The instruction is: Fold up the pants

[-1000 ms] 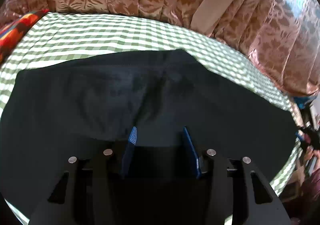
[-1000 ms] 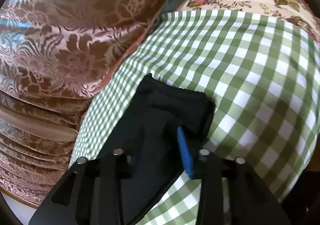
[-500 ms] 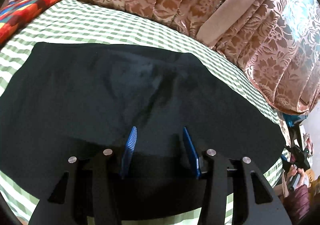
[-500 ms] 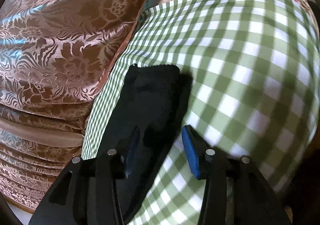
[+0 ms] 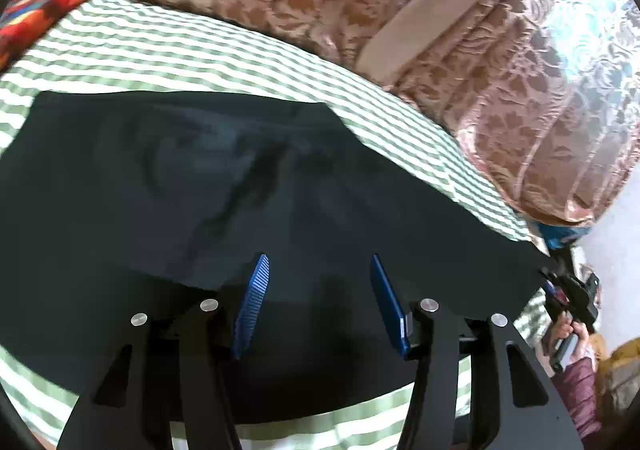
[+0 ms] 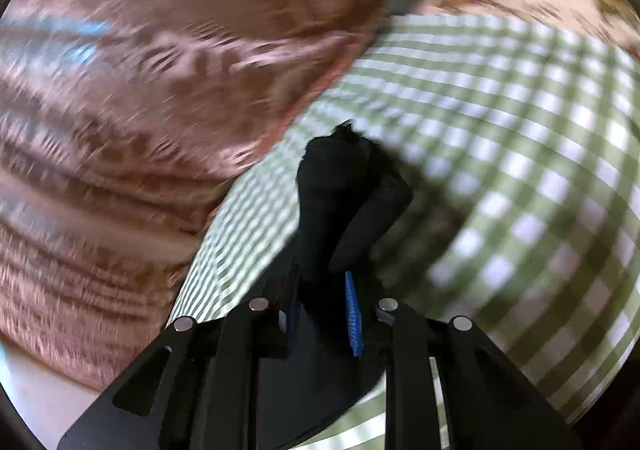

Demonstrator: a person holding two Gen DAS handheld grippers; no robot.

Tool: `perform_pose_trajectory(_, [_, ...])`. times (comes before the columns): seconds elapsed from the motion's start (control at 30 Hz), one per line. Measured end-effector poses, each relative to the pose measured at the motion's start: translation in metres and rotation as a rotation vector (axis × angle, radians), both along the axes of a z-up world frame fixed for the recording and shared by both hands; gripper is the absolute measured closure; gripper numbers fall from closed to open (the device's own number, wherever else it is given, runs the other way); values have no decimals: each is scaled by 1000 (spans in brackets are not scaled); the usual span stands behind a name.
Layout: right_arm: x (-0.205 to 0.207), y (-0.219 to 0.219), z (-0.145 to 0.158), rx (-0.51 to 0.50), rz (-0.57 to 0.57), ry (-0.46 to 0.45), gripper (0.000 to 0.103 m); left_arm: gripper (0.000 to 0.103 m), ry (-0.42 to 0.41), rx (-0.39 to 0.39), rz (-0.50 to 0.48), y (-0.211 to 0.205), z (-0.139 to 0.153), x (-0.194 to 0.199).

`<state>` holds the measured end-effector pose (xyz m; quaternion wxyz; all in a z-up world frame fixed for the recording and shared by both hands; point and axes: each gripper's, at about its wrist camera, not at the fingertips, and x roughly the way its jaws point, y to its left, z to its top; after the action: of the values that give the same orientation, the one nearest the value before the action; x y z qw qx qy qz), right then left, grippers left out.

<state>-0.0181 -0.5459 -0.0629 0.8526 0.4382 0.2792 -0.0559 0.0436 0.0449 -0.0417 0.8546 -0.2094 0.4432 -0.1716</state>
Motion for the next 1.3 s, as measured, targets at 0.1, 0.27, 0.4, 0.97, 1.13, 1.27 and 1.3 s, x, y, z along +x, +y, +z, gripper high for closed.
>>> perform_pose_trajectory(0.1, [12, 25, 15, -41, 75, -14, 85, 51, 5, -53, -22, -4, 0, 1])
perform_pose_trajectory(0.27, [37, 94, 38, -106, 296, -45, 85, 51, 3, -88, -68, -13, 2, 3])
perform_pose_trajectory(0.4, [53, 163, 49, -151, 511, -63, 85, 51, 18, -146, -108, -19, 3, 7])
perform_pose_trajectory(0.97, [56, 340, -8, -340, 1043, 93, 73, 41, 125, -383, -206, -40, 3, 32])
perform_pose_trajectory(1.13, [36, 332, -3, -280, 1113, 30, 49, 41, 177, -379, -217, -53, -3, 43])
perform_pose_trajectory(1.27, [29, 288, 15, -251, 996, -24, 49, 41, 222, -323, -224, -62, -12, 47])
perform_pose_trajectory(1.3, [29, 278, 18, -246, 964, -29, 49, 41, 240, -335, -242, -66, -15, 47])
